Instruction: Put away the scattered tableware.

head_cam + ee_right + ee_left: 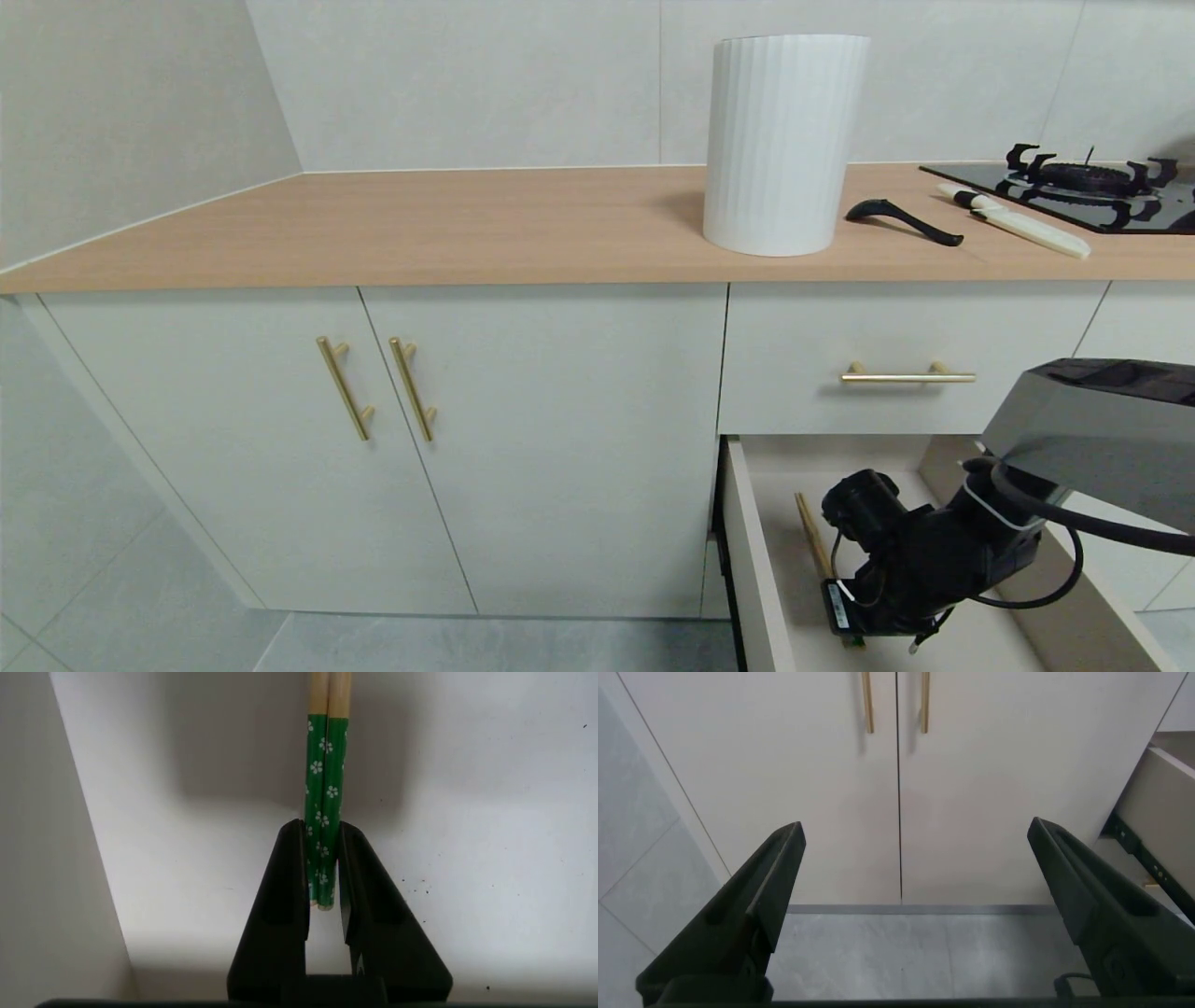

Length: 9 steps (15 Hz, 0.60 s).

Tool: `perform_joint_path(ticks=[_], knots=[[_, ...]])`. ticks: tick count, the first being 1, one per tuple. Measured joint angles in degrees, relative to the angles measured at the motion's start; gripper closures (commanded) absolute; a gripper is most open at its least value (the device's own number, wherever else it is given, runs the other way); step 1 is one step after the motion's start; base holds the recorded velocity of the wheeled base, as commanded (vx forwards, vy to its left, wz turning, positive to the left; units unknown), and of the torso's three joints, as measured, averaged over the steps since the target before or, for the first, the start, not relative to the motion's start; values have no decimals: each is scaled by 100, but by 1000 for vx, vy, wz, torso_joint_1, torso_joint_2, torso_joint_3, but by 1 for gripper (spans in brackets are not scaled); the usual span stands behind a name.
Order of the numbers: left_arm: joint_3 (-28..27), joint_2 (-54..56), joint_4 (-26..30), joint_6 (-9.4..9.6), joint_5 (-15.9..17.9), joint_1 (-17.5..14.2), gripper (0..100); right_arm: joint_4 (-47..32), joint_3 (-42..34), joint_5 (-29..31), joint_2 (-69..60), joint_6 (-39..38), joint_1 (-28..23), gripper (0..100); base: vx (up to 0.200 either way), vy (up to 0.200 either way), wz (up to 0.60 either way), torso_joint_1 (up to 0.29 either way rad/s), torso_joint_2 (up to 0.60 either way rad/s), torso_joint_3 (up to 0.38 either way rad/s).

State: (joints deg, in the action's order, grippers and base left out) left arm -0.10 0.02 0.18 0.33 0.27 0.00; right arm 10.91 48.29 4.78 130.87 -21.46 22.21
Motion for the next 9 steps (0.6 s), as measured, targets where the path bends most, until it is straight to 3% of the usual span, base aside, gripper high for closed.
perform_joint_path(ticks=[1, 9], knots=[[0, 0, 0, 0, -2, 0, 0, -2, 5, -2, 6, 0, 0, 0, 0, 0, 0, 0, 0, 0], [0, 0, 0, 2, -2, 0, 0, -24, -6, 1, -52, -7, 0, 0, 0, 0, 0, 0, 0, 0]])
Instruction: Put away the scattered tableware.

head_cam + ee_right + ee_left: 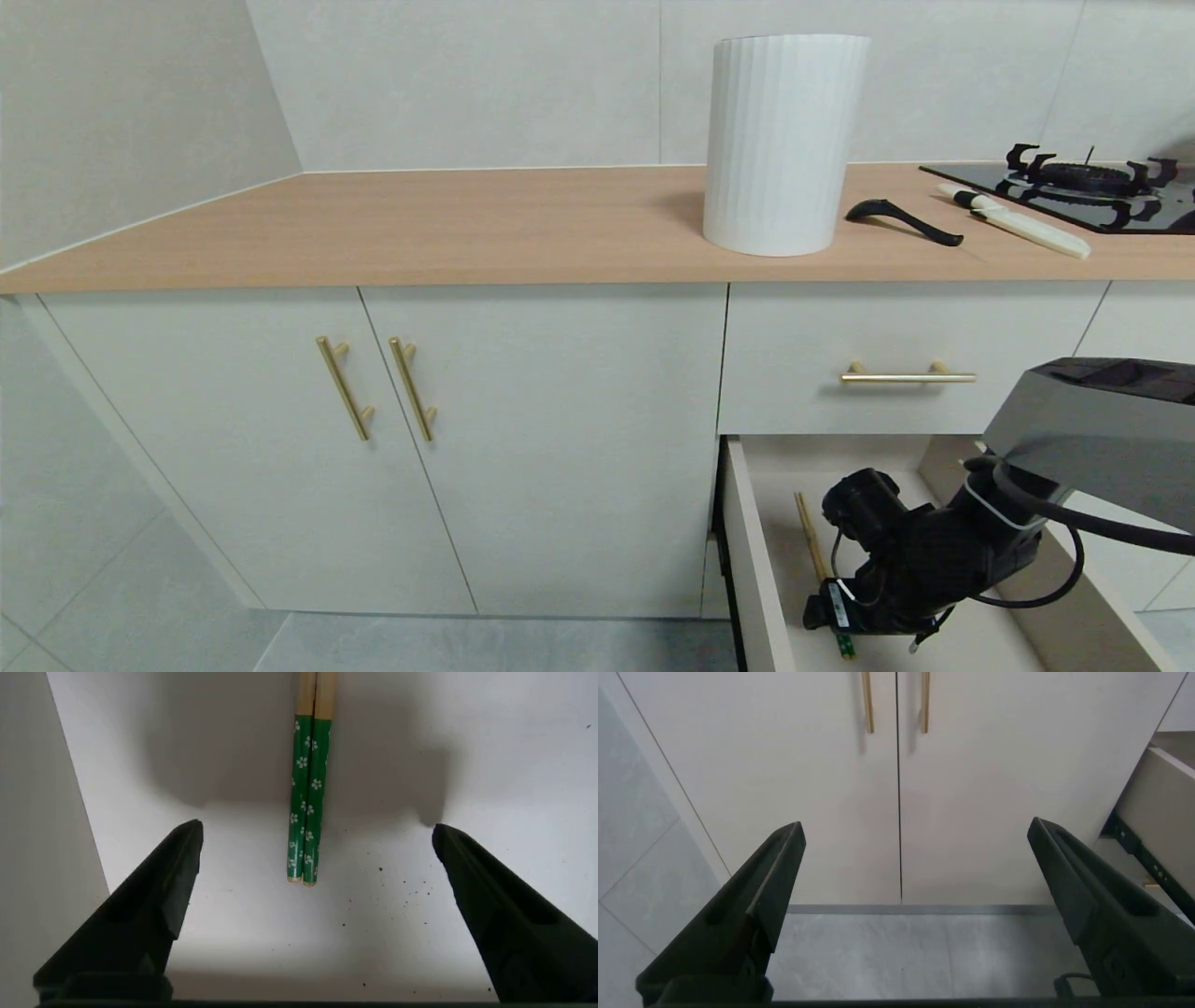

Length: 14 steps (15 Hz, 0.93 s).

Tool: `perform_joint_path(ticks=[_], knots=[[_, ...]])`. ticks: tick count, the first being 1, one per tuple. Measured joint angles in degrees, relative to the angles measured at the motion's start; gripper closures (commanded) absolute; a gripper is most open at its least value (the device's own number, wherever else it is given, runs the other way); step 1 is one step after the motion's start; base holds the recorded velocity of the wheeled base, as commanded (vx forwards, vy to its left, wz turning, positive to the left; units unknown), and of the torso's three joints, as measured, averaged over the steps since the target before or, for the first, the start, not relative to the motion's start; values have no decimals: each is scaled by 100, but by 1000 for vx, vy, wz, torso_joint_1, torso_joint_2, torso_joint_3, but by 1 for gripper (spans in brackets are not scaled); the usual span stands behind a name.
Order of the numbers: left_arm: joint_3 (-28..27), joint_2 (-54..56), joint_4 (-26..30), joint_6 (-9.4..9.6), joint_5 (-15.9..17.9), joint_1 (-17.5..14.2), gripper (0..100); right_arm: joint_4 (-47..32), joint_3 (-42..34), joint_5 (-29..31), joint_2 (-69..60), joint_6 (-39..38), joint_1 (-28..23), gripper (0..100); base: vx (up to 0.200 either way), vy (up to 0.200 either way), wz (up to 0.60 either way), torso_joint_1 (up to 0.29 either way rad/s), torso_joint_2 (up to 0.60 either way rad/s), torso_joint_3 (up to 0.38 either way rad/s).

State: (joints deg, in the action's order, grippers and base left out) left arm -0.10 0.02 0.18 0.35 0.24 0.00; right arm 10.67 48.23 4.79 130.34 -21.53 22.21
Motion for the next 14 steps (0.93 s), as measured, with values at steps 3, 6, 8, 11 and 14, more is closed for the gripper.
perform_joint_path(ticks=[3, 6, 8, 11, 14], knots=[[0, 0, 0, 0, 2, 0, 0, -60, -148, -22, -652, 10, -9, 0, 0, 0, 0, 0, 0, 0], [0, 0, 0, -2, 2, 0, 0, -741, -230, -69, -1918, 49, -74, 0, 0, 0, 0, 0, 0, 0], [0, 0, 0, -2, 2, 0, 0, -1690, -24, -239, -3056, 73, -184, 0, 0, 0, 0, 0, 0, 0], [0, 0, 0, -2, 0, 0, 0, -2566, 332, -649, -4601, 357, -427, 0, 0, 0, 0, 0, 0, 0], [0, 0, 0, -2, 2, 0, 0, -2758, 519, -769, -5539, 585, -692, 0, 0, 0, 0, 0, 0, 0]])
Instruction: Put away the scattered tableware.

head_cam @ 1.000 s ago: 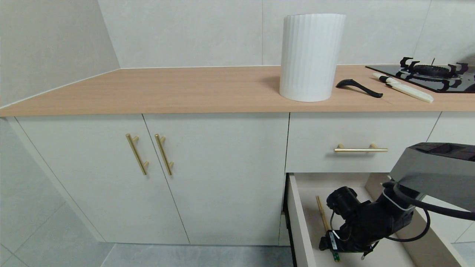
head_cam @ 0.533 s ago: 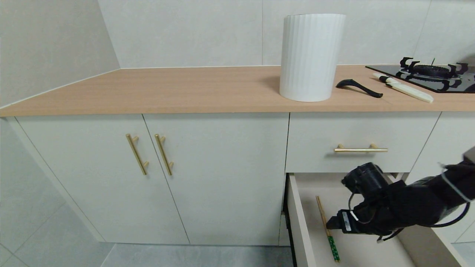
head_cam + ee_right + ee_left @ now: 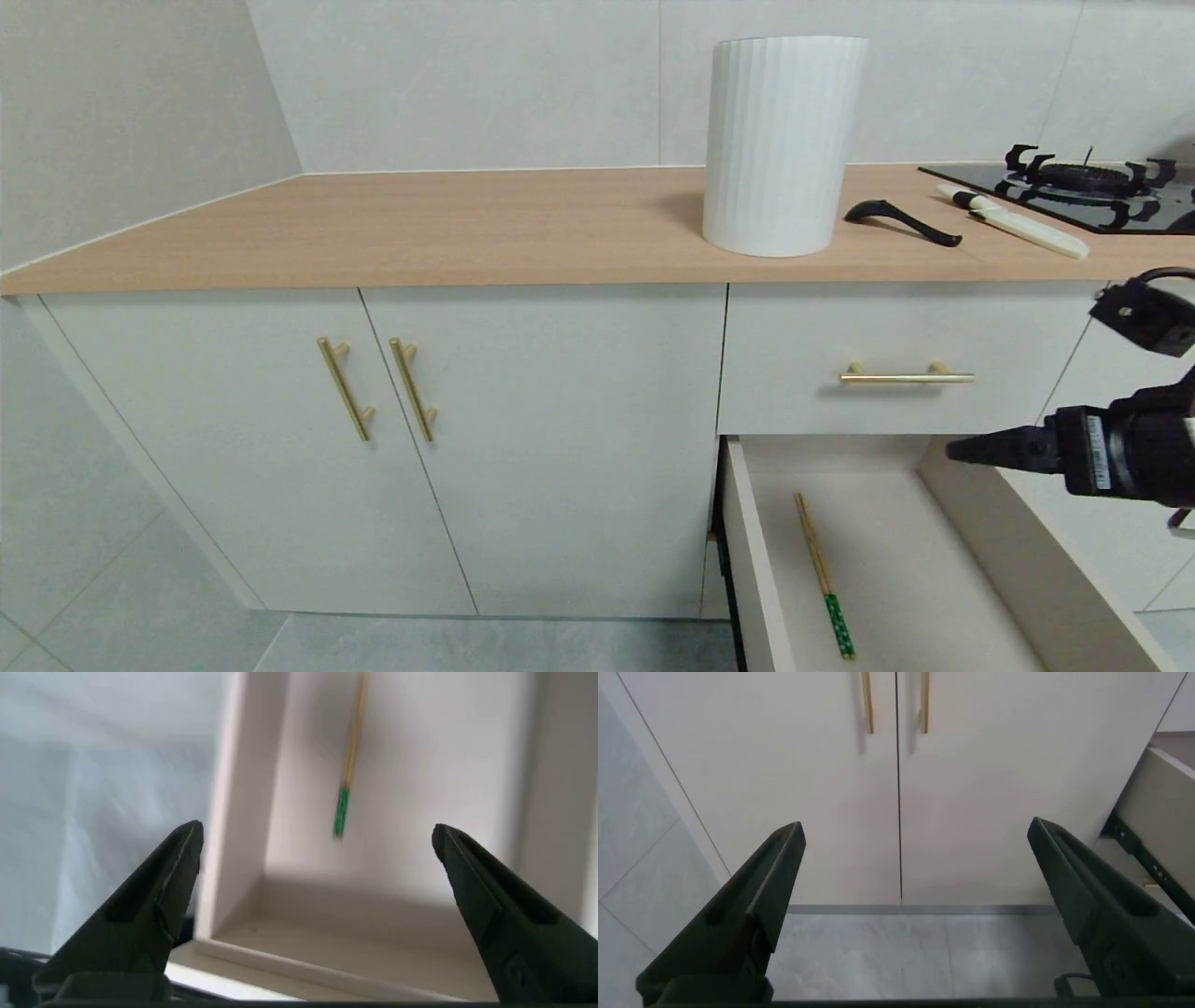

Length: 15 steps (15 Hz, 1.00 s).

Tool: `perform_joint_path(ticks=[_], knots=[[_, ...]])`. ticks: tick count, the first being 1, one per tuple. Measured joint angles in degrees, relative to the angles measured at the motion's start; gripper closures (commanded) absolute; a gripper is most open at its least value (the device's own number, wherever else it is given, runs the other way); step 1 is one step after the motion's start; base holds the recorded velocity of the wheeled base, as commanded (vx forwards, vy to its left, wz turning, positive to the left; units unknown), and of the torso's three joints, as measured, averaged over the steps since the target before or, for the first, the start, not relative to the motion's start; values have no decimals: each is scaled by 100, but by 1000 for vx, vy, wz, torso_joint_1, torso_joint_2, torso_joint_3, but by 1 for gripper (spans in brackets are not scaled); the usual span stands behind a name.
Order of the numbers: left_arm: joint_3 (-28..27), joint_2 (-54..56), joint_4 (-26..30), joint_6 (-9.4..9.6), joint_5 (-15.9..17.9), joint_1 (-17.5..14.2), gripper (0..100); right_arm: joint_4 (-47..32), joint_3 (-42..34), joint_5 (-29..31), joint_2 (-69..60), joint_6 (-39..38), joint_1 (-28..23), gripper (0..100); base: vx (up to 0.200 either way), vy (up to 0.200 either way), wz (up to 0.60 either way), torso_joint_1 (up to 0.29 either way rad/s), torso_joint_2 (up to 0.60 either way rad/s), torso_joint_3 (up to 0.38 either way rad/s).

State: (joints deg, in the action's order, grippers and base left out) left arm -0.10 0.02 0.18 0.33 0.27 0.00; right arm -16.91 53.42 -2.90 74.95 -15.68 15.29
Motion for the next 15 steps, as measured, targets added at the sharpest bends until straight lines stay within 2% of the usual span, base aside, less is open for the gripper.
perform_joint_path(ticks=[8, 11, 15], knots=[[0, 0, 0, 0, 0, 0, 0, -9, 2, 1, -539, 213, -157, 0, 0, 0, 0, 4, -22, -16], [0, 0, -2, 0, 0, 0, 0, 7, 2, 6, -566, 213, -160, 0, 0, 0, 0, 77, -240, -272], [0, 0, -2, 2, -2, 2, 0, 13, 2, 15, -568, 268, -157, 0, 0, 0, 0, 123, -504, -310]])
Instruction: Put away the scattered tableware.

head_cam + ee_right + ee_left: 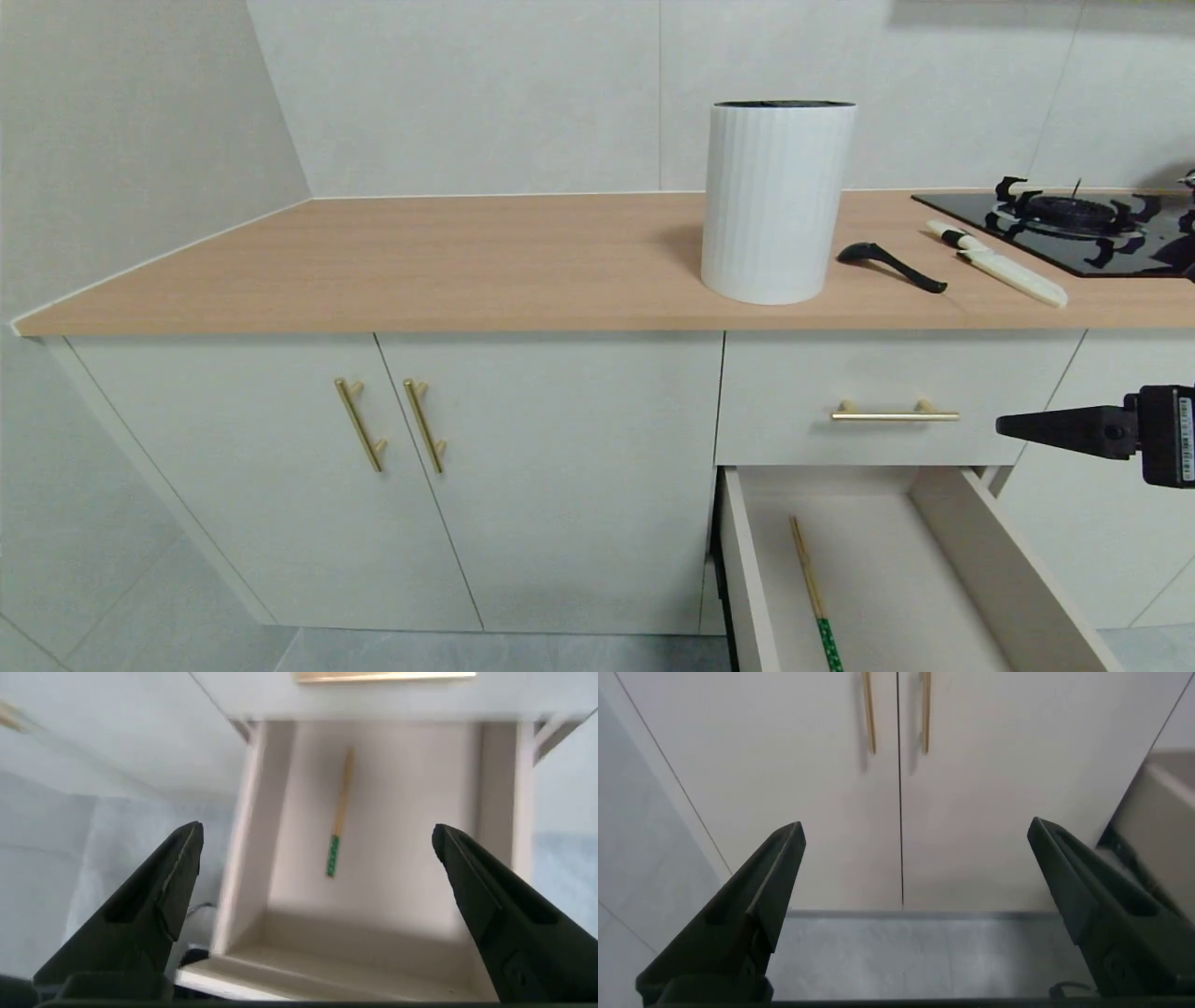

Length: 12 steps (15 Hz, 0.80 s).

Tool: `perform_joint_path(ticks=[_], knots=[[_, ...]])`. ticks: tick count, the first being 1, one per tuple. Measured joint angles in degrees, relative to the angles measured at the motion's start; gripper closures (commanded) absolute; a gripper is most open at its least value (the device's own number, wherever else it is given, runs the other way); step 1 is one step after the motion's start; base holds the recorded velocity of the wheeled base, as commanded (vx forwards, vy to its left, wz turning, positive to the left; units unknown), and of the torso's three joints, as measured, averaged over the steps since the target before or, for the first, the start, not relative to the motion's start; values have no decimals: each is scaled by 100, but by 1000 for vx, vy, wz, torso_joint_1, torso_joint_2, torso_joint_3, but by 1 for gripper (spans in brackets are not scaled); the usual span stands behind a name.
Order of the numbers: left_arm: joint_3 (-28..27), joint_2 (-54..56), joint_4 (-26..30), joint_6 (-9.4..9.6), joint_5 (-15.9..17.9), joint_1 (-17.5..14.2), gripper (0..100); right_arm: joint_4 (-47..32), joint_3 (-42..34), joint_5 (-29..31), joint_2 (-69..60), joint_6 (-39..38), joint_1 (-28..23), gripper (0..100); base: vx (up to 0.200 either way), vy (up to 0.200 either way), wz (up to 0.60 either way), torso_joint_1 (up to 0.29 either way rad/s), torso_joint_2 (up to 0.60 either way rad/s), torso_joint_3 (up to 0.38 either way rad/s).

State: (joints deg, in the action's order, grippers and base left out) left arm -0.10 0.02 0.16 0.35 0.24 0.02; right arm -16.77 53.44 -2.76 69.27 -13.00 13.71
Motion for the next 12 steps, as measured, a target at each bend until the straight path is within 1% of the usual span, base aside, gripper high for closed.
perform_joint_path(ticks=[2, 9, 10, 12], knots=[[0, 0, 2, -2, 2, -2, 0, -9, -66, -9, -4, 189, 0, 0, 0, 0, 0, 166, -469, -315], [0, 0, 2, 0, 2, -2, 0, 9, -124, -13, 22, 218, 0, 0, 0, 0, 0, 185, -469, -291], [0, 0, 5, 0, 2, -2, 0, 72, -146, -20, 27, 219, 0, 0, 0, 0, 0, 203, -486, -286], [0, 0, 2, 0, 2, -2, 0, 440, -238, -28, 39, 227, 6, 0, 0, 0, 0, 107, -251, -144]])
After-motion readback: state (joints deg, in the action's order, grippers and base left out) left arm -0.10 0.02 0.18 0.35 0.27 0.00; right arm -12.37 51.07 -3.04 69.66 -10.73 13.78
